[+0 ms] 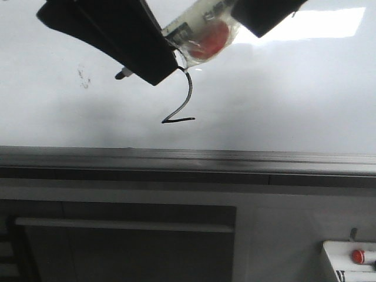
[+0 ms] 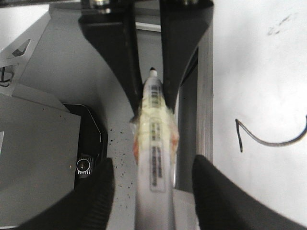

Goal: Write number 2 on whiteboard

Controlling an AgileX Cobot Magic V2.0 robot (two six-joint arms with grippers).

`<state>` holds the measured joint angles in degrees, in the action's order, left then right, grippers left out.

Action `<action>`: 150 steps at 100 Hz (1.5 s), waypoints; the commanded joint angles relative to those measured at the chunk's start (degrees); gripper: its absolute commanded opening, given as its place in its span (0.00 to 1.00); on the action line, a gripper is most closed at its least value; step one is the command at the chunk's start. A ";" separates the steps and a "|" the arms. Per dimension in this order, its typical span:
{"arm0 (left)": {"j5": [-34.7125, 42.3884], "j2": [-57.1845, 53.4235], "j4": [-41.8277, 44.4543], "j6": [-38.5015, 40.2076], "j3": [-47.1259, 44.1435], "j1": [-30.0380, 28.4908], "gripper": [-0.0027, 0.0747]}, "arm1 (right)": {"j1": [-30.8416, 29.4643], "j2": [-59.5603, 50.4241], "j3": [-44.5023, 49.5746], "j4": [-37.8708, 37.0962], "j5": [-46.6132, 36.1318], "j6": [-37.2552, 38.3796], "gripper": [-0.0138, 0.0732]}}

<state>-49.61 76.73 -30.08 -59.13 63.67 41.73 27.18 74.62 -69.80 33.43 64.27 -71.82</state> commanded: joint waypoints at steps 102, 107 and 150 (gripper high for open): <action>42.52 -11.76 3.77 31.53 -23.04 -31.44 0.08 | -21.12 -19.44 2.77 -2.42 4.45 20.46 0.58; 42.49 -10.82 3.77 31.53 -23.04 -31.44 0.08 | -21.12 -19.44 2.77 -2.42 4.45 20.46 0.58; 40.50 -11.13 3.89 31.53 -23.04 -31.44 0.50 | -21.33 -19.44 2.77 -2.37 1.63 24.71 0.58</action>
<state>-11.86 67.64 -25.37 -28.09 39.24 10.36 6.47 55.93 -65.72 29.17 69.78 -49.11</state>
